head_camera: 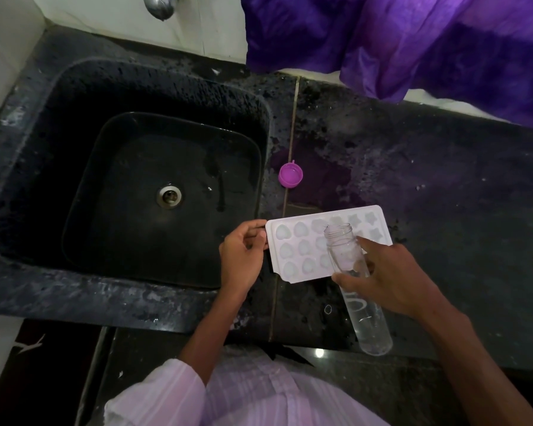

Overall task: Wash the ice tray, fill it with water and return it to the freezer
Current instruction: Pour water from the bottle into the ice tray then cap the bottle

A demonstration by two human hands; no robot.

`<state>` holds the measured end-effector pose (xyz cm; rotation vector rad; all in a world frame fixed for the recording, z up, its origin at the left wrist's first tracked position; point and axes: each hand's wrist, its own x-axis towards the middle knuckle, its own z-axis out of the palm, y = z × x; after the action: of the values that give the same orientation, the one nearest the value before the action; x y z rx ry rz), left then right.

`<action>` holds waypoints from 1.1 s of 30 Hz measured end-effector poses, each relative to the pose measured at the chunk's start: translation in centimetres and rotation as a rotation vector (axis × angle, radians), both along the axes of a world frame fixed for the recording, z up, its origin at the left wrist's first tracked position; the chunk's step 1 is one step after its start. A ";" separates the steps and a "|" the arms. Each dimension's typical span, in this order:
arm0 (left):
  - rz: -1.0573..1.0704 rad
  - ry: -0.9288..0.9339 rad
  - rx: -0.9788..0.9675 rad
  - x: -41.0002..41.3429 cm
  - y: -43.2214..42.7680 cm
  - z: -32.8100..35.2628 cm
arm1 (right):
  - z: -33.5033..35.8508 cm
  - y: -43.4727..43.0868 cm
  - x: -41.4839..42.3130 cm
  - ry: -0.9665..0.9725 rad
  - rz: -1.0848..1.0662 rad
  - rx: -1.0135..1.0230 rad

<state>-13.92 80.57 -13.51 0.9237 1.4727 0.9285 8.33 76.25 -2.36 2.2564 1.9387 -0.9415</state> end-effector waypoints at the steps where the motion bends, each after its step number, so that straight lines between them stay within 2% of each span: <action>1: 0.001 0.000 -0.001 0.0 -0.1 -0.1 | 0.0 0.0 0.0 0.000 0.001 -0.005; 33: -0.030 0.104 0.053 0.1 -0.4 0.4 | -1.0 0.0 3.0 0.008 -0.027 0.023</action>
<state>-13.80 80.13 -13.08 1.0442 1.5240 0.9129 11.37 76.20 -3.37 2.3009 1.9371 -0.9376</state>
